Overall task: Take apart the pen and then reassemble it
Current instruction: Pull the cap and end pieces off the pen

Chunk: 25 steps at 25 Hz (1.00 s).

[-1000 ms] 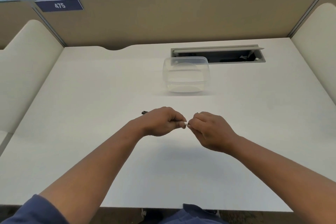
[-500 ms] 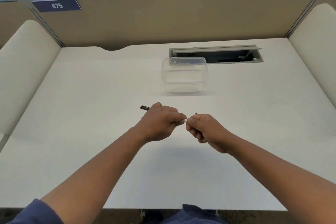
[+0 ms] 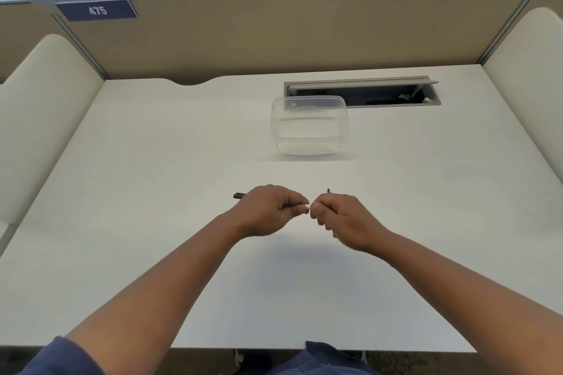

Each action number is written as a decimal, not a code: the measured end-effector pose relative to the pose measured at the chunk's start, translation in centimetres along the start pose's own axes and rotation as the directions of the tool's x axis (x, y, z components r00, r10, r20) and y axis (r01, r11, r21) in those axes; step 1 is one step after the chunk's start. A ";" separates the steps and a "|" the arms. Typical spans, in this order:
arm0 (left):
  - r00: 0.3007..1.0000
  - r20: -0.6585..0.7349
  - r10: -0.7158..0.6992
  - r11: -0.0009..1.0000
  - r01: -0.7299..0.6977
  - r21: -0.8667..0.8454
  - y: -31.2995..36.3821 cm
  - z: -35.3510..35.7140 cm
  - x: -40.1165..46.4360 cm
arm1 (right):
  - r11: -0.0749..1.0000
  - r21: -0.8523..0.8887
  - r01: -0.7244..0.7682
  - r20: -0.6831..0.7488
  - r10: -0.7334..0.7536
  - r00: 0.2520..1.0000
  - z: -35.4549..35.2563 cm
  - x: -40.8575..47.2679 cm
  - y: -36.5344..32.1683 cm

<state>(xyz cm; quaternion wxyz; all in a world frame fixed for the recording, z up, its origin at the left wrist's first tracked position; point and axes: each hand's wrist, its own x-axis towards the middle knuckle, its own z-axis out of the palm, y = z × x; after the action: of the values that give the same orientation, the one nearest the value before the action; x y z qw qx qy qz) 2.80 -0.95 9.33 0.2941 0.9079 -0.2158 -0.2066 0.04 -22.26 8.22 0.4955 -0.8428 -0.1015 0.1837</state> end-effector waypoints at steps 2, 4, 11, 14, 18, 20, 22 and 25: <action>0.985 -0.094 0.148 0.976 -0.130 0.173 -0.3 0.4 0.0 | 0.876 0.357 -0.325 0.177 0.278 0.944 -0.2 0.1 -1.0; 0.969 -0.114 0.221 0.929 -0.173 0.326 -0.2 0.5 0.0 | 0.811 0.410 -0.418 0.261 0.335 0.905 -0.7 0.3 -1.2; 1.000 -0.014 0.015 0.997 -0.014 0.080 -0.1 0.4 0.3 | 0.863 -0.457 0.217 -0.052 -0.270 0.962 0.0 0.2 1.1; 0.998 -0.033 0.044 0.995 -0.041 0.094 0.0 0.4 0.2 | 0.808 -0.523 0.271 -0.055 -0.350 0.935 -0.1 0.1 1.8; 0.981 -0.108 0.163 0.972 -0.140 0.190 0.0 0.7 0.4 | 0.958 0.194 -0.211 0.081 0.198 0.977 -0.2 -0.1 -0.2; 0.972 -0.132 0.197 0.968 -0.172 0.181 0.2 1.0 0.4 | 0.861 0.374 -0.345 0.160 0.307 0.938 -0.6 -0.1 -0.8; 0.954 -0.177 0.241 0.958 -0.205 0.201 0.2 1.1 0.5 | 0.777 0.454 -0.436 0.212 0.381 0.900 -0.9 -0.2 -1.1; 0.928 -0.226 0.297 0.937 -0.238 0.256 0.4 1.4 0.6 | 0.756 0.444 -0.481 0.241 0.416 0.877 -1.1 -0.2 -1.2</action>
<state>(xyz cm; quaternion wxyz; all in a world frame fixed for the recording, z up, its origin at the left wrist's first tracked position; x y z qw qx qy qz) 2.44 -2.18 8.37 0.2413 0.9161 -0.3196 -0.0175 0.29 -22.66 9.82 0.6265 -0.6748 0.1221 0.3704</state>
